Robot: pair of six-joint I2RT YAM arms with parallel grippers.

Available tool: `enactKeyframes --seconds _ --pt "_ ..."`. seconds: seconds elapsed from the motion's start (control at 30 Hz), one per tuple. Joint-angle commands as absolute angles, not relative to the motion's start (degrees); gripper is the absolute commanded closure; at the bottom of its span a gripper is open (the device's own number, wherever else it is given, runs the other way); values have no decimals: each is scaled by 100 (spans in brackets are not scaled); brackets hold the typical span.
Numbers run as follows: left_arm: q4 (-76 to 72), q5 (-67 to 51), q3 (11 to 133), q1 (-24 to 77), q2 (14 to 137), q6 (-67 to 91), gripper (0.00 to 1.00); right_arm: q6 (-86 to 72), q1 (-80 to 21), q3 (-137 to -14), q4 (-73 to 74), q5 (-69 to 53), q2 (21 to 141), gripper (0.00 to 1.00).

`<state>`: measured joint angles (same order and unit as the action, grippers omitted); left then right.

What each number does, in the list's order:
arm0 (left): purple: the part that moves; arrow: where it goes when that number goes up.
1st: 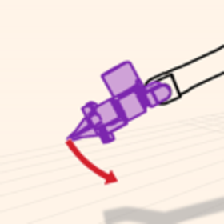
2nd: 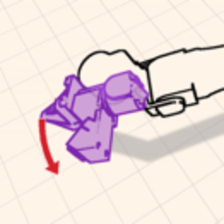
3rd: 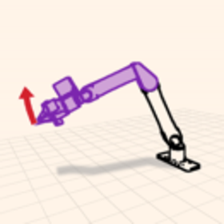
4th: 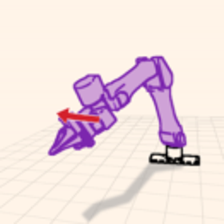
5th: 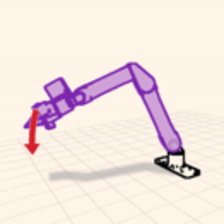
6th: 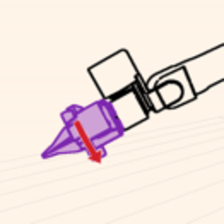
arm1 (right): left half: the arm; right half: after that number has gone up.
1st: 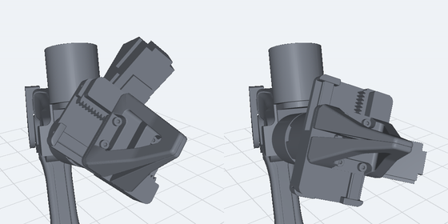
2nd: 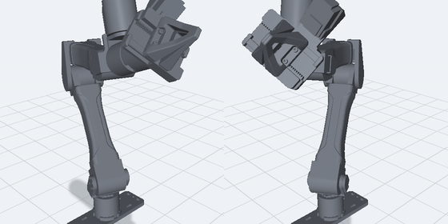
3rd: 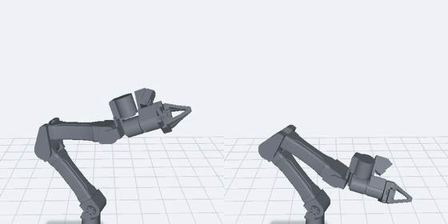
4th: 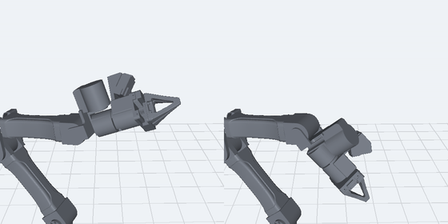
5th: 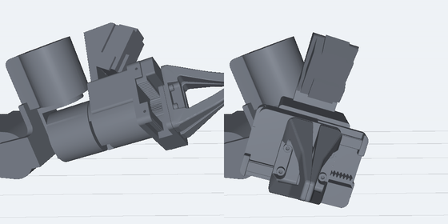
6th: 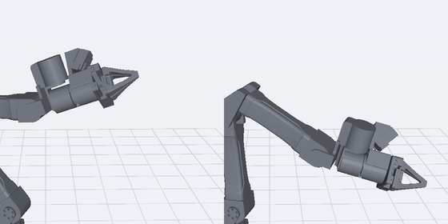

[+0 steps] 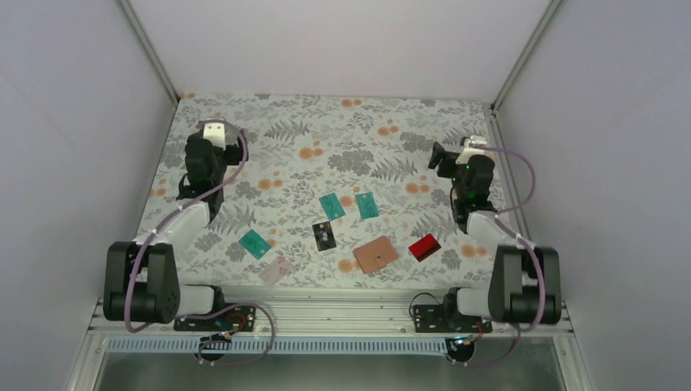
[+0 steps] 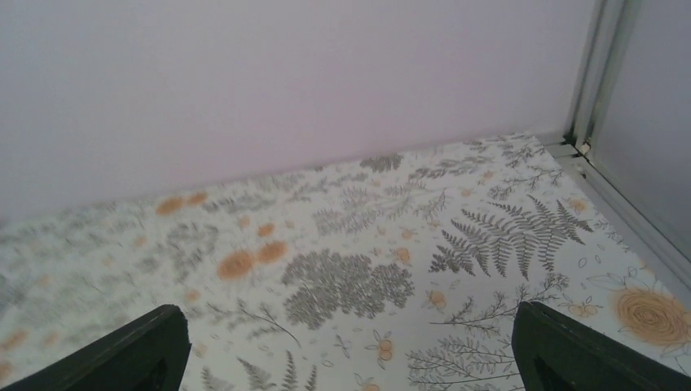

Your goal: Put the credit cards into the card holder

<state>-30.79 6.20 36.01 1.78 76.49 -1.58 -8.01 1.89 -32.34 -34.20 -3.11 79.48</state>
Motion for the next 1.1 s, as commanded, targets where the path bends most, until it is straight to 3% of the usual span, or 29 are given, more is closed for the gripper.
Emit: enactKeyframes --seconds 0.0,0.17,0.47,0.7,1.07 --pt "-654 -337 4144 334 7357 149 0 -2303 149 -3418 -1272 -251 6973 0" --pt "806 -1149 4669 334 7192 672 0 -4112 251 -3372 535 -254 5780 0" --pt "2351 -2082 5311 1346 7482 581 1 -4670 264 -3806 3535 -1933 5357 0" --pt "2456 -2849 5343 2493 8001 448 11 -4916 -198 -3438 4254 -2999 5355 0" --pt "2598 -3223 5941 3784 9489 125 22 -5150 -1130 -3113 4338 -3002 5715 2"
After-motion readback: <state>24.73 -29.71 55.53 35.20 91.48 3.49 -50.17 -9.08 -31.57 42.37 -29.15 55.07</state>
